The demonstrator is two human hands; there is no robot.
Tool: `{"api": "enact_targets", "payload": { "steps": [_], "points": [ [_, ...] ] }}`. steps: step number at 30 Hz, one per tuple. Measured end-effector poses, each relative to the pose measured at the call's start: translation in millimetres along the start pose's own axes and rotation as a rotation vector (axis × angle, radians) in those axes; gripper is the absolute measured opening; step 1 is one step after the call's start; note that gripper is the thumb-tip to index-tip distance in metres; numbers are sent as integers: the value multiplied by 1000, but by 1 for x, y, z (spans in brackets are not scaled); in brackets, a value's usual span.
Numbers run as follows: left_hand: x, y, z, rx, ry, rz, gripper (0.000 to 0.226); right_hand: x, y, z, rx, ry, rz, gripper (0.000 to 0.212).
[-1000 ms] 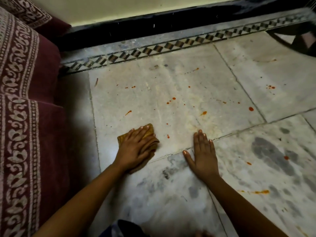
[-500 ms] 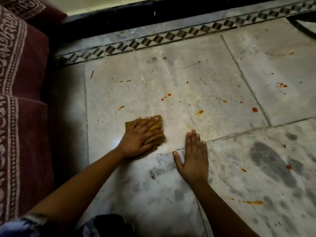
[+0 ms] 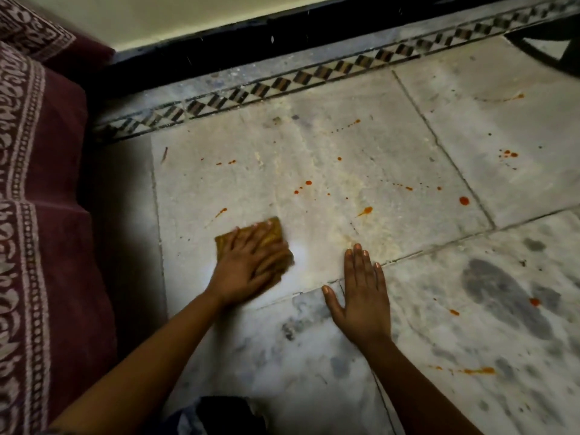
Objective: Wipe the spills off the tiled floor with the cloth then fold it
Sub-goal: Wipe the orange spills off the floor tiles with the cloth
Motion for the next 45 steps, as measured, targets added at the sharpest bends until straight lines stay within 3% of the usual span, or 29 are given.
{"api": "enact_targets", "payload": {
  "steps": [3, 5, 10, 12, 15, 18, 20, 23, 27, 31, 34, 36, 39, 42, 45],
  "points": [
    [-38, 5, -36, -80, 238, 45, 68, -1, 0, 0, 6, 1, 12, 77],
    [-35, 8, -68, -115, 296, 45, 77, -3, 0, -2, -16, 32, 14, 76],
    [20, 3, -50, -94, -6, 27, 67, -27, 5, -25, -48, 160, 27, 71],
    [6, -1, -10, -46, -18, 58, 59, -38, 4, -40, -34, 176, 11, 72],
    [-55, 0, 24, -5, 190, 65, 59, -39, -7, -50, -44, 165, 8, 74],
    [-106, 7, 5, -15, 466, 91, 67, -31, -14, -49, -33, 134, 25, 73],
    [-109, 9, -21, -28, 548, 81, 73, -30, -12, -48, -24, 136, 23, 72],
    [-77, 4, -37, -79, 408, 67, 71, -32, -10, -48, -24, 144, 27, 72],
    [-40, -2, 30, -72, 118, 59, 58, -33, -10, -49, -38, 135, 15, 72],
    [-99, -4, 64, -97, 327, 57, 71, -32, -9, -48, -46, 126, 10, 72],
    [-137, 1, 20, -143, 554, 43, 81, -32, -9, -49, -50, 127, 9, 73],
    [-135, 4, -19, -170, 604, 30, 76, -31, -10, -49, -53, 129, 13, 73],
    [-92, 1, -50, -179, 446, 17, 70, -31, -10, -48, -59, 129, 21, 73],
    [-55, 1, -23, -122, 243, -15, 66, -32, -10, -48, -55, 132, 28, 72],
    [-71, 0, 16, -111, 230, -14, 66, -32, -12, -48, -66, 133, 24, 72]
  ]
}}
Point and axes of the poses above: each hand's wrist, its own z-axis away from the middle knuckle, its own y-axis out of the back of the hand, x = y × z, the point moved 7 cm from there along -z, towards the middle knuckle, and after that the axes turned 11 degrees about -z, right-handed, at the moved point
